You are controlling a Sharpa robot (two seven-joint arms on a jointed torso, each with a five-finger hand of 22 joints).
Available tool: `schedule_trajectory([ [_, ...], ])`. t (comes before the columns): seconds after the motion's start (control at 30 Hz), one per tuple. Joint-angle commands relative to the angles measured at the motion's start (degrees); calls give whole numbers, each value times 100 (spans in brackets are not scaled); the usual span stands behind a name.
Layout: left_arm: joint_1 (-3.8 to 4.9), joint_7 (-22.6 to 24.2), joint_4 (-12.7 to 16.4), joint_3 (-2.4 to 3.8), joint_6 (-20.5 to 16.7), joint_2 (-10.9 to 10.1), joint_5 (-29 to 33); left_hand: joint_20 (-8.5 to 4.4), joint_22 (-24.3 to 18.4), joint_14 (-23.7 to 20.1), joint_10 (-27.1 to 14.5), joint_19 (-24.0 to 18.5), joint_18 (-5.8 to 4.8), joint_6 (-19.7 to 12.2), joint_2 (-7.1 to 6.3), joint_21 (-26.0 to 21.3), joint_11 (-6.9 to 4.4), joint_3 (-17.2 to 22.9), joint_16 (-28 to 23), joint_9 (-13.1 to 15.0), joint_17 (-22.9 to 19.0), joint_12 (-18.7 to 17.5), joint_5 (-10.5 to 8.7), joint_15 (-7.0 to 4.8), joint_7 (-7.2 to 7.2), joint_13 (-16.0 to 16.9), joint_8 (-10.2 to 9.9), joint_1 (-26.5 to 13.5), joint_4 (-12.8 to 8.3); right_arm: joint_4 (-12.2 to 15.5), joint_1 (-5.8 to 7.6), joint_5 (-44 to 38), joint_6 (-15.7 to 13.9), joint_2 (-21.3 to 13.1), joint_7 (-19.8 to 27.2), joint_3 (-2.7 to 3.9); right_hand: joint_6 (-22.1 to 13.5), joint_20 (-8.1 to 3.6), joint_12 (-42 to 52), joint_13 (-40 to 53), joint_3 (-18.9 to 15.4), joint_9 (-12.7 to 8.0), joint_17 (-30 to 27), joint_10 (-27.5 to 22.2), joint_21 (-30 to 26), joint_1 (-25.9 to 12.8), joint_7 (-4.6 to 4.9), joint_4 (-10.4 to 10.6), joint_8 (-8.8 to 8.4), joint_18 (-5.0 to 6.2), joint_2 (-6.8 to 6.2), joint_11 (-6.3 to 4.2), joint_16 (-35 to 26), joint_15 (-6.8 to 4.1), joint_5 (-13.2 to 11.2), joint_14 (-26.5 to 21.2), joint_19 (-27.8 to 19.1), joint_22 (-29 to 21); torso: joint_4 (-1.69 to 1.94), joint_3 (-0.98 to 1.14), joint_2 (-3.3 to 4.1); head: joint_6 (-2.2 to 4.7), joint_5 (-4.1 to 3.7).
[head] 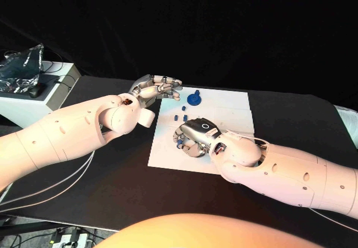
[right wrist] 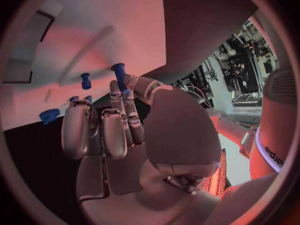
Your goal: Assemble the parts on the task board
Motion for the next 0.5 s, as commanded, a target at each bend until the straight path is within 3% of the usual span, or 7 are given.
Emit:
schedule_trajectory([
  [0.03, 2, 41, 8, 7, 95, 3, 28, 1, -14, 38, -1, 43, 17, -12, 50, -38, 26, -24, -48, -10, 21, -28, 0, -7, 31, 7, -26, 42, 17, 6, -42, 41, 115, 1, 180, -33, -108, 75, -68, 4, -112, -52, -3, 126, -25, -214, 35, 35, -95, -23, -172, -175, -6, 64, 87, 168, 190, 686, -7, 0, -8, -9, -7],
  [0.13, 2, 44, 8, 7, 103, -1, 52, 4, -22, 40, -4, 46, 15, -14, 54, -50, 30, -37, -56, -14, 32, -30, -2, -4, 35, 7, -26, 16, 44, -5, -43, 75, 113, -10, 184, -33, -272, 109, -171, -14, -238, -99, -24, -4, -99, -406, 44, 141, -229, -10, -327, -136, -4, 100, 159, 160, 171, 657, -8, 0, -7, -1, -42],
  [0.27, 2, 42, 7, 7, 107, -7, 89, 10, -49, 46, -7, 56, 14, -17, 72, -84, 32, -57, -71, -21, 57, -32, 0, 1, 35, 8, -27, -37, 111, -30, -43, 112, 74, -27, 170, -34, -371, 134, -217, -28, -367, -122, -75, -142, -178, -543, 53, 243, -312, 5, -427, -107, -20, 122, 92, 142, 152, 624, -7, -1, -6, 5, -41],
  [0.5, 2, 41, 9, 7, 107, -16, 103, 11, -53, 46, -7, 58, 14, -18, 74, -88, 31, -58, -74, -22, 60, -32, 1, 1, 34, 8, -28, -38, 115, -36, -43, 128, 21, -39, 166, -34, -488, 181, -214, -85, -647, -156, -233, -558, -656, -521, 82, 314, -427, 90, -473, -53, -88, 166, 34, 91, 36, 403, 0, -1, -2, -4, -38],
])
